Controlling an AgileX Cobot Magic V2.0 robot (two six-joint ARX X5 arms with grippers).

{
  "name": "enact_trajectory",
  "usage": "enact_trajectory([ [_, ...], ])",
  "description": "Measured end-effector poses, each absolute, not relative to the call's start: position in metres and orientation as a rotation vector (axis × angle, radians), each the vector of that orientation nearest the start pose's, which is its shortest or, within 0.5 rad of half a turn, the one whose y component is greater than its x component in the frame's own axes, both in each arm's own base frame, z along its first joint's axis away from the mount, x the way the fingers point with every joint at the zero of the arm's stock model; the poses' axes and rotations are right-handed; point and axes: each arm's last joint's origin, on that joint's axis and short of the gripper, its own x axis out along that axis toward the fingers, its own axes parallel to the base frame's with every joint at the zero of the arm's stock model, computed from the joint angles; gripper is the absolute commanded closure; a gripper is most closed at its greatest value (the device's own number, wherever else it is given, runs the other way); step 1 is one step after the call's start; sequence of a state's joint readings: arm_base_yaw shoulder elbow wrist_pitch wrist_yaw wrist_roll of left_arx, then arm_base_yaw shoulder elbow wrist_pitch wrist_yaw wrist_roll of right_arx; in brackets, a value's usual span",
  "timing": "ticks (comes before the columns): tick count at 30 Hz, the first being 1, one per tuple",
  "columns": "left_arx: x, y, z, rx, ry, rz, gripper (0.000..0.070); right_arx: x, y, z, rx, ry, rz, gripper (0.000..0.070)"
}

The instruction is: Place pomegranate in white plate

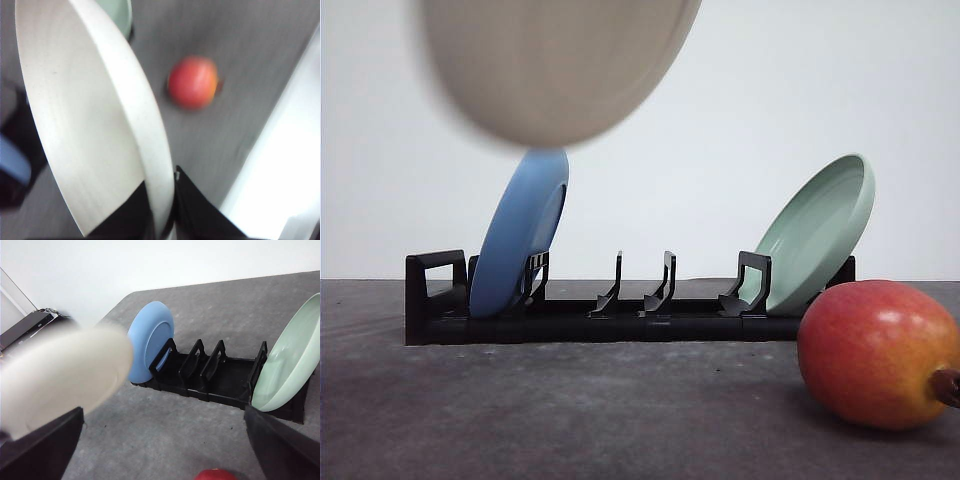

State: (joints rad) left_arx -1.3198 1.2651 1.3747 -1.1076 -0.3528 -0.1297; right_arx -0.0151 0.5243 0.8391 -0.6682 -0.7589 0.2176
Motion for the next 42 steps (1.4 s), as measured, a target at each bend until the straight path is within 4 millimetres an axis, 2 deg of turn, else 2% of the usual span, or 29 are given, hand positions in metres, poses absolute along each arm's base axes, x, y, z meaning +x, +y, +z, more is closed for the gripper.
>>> enact_trajectory([
  [8, 0.045, -0.236, 0.276, 0.800, 0.817, -0.760, 0.0699, 0.089, 0.019, 0.338, 0.342, 0.415, 0.698, 0.0045],
  [19, 0.039, -0.279, 0.208, 1.001, 0.879, -0.683, 0.0699, 0.089, 0.019, 0.338, 0.350, 0.418, 0.697, 0.0045],
  [27, 0.042, -0.293, 0.178, 1.082, 0.882, -0.629, 0.0700, 0.089, 0.019, 0.338, 0.350, 0.418, 0.697, 0.0045],
  [33, 0.050, -0.299, 0.175, 1.031, 0.869, -0.620, 0.0694, 0.089, 0.019, 0.338, 0.350, 0.418, 0.697, 0.0045],
  [35, 0.055, -0.298, 0.175, 1.015, 0.873, -0.608, 0.0623, 0.089, 0.019, 0.338, 0.350, 0.418, 0.697, 0.0045],
  [37, 0.061, -0.297, 0.175, 1.002, 0.892, -0.598, 0.0487, 0.089, 0.019, 0.338, 0.350, 0.418, 0.697, 0.0045],
  [38, 0.064, -0.296, 0.174, 0.999, 0.904, -0.591, 0.0441, 0.089, 0.019, 0.338, 0.350, 0.418, 0.697, 0.0045],
  [42, 0.072, -0.294, 0.173, 0.992, 0.923, -0.566, 0.0333, 0.089, 0.019, 0.337, 0.352, 0.424, 0.696, 0.0045],
])
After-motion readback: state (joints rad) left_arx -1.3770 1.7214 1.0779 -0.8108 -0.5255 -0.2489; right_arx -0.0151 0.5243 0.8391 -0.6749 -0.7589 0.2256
